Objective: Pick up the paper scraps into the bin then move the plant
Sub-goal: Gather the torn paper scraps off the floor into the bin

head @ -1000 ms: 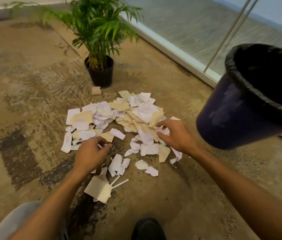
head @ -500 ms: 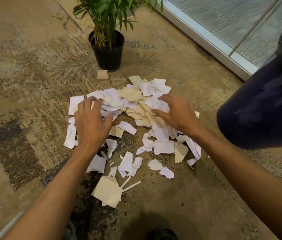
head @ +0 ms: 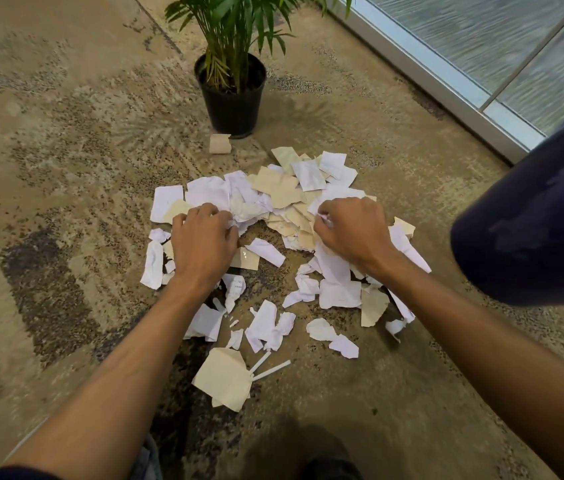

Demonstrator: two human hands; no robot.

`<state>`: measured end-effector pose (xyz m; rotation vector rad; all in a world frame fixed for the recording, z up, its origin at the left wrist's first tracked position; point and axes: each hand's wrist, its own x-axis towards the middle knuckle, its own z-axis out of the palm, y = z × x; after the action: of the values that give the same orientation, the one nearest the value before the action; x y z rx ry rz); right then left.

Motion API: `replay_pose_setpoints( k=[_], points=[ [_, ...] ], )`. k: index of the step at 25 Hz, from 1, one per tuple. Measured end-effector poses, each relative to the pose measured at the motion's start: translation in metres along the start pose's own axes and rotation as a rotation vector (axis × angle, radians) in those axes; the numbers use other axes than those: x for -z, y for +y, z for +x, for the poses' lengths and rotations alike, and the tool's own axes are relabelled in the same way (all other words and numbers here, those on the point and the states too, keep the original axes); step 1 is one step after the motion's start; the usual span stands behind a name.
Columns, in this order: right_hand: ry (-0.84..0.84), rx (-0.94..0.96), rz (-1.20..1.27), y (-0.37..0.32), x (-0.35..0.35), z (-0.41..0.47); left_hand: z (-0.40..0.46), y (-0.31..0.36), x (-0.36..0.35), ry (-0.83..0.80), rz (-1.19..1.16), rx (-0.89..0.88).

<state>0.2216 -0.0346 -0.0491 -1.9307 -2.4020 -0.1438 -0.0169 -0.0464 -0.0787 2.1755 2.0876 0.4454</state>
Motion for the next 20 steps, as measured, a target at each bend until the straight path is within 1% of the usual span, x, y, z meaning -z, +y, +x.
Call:
replay_pose_setpoints(
  k=[2,3,4,5,7,9,11,12,15,17,19,20],
  points=[
    [0.03,0.009,0.048,-0.003,0.009,-0.004,0.0,0.0,0.003,0.018,0.016,-0.026],
    [0.062,0.0,0.121,-0.005,0.015,-0.005,0.0,0.0,0.006,0.03,-0.007,-0.032],
    [0.103,-0.024,0.243,-0.007,0.022,-0.004,0.001,0.0,0.009,0.049,-0.07,-0.029],
    [0.147,-0.059,0.392,-0.009,0.029,0.0,0.002,0.0,0.013,0.075,-0.181,-0.005],
    [0.2,-0.115,0.603,-0.012,0.036,0.016,0.008,-0.001,0.019,0.123,-0.513,0.112],
    [0.134,-0.16,0.759,-0.016,0.036,0.038,0.017,-0.006,0.021,0.138,-0.82,0.268],
    [-0.022,-0.208,0.94,-0.021,0.027,0.059,0.024,-0.017,0.02,0.121,-0.94,0.38],
    [-0.097,-0.212,0.963,-0.024,0.02,0.068,0.026,-0.023,0.017,0.11,-0.934,0.405],
    [-0.238,-0.156,0.796,-0.03,-0.002,0.089,0.028,-0.039,0.006,0.035,-0.738,0.429],
    [-0.28,-0.096,0.658,-0.033,-0.012,0.096,0.03,-0.042,0.003,-0.06,-0.611,0.392],
    [-0.282,-0.053,0.552,-0.036,-0.015,0.095,0.033,-0.038,0.001,-0.134,-0.617,0.355],
    [-0.275,-0.037,0.532,-0.037,-0.015,0.094,0.033,-0.035,0.001,-0.134,-0.647,0.36]
  ],
)
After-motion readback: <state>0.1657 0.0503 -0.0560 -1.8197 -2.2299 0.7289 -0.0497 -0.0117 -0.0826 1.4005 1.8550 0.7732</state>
